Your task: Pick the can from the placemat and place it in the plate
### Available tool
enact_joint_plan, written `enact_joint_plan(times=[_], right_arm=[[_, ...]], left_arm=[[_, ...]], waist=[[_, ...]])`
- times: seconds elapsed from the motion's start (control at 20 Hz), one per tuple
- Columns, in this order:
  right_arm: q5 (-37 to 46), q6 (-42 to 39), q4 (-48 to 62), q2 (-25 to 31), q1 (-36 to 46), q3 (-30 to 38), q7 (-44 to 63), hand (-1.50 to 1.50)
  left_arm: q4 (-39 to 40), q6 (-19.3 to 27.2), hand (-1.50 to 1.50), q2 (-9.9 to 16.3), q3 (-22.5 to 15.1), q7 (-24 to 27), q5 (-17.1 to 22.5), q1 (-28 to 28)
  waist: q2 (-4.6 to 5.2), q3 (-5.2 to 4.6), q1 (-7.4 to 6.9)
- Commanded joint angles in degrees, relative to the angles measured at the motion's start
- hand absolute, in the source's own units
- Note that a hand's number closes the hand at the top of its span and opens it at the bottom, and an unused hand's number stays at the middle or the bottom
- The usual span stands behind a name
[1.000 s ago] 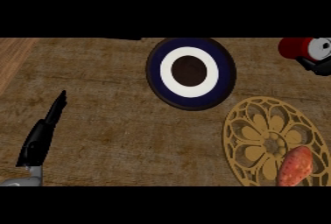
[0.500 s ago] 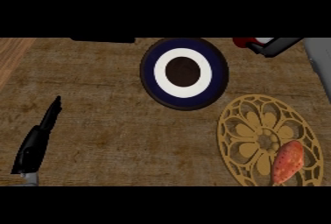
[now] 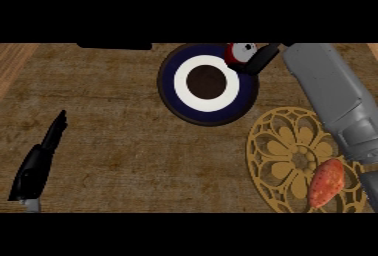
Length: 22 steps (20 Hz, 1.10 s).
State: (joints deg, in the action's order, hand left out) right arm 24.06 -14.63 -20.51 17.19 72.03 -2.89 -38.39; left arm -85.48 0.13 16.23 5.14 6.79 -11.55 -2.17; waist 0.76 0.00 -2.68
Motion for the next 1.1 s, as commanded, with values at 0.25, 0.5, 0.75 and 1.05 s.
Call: enact_joint_plan(times=[0.25, 0.5, 0.75, 1.05], right_arm=[[-1.8, -3.3, 8.6, -8.4, 3.1, 2.8, 6.9, 1.50], [0.1, 2.6, 11.8, -9.8, 3.0, 2.5, 9.9, -1.50], [-4.3, 3.2, 10.2, -11.4, 2.8, 7.2, 8.2, -1.50], [-13.5, 3.8, 10.8, -6.5, 2.8, 17.1, 10.2, -1.50]], left_arm=[[0.1, -0.9, 0.00, 0.5, 1.1, -1.3, 0.4, 1.1], [0.8, 0.8, 0.00, -1.8, -1.0, 0.7, -1.8, -0.1], [2.6, 0.6, 0.00, -0.7, 0.5, -0.4, -1.8, 3.6], [1.6, -0.8, 0.00, -1.0, 0.6, 1.8, -0.5, -0.2]], waist=[[0.02, 0.00, 0.07], [0.38, 0.00, -0.34], [0.29, 0.00, 0.53], [0.30, 0.02, 0.19]])
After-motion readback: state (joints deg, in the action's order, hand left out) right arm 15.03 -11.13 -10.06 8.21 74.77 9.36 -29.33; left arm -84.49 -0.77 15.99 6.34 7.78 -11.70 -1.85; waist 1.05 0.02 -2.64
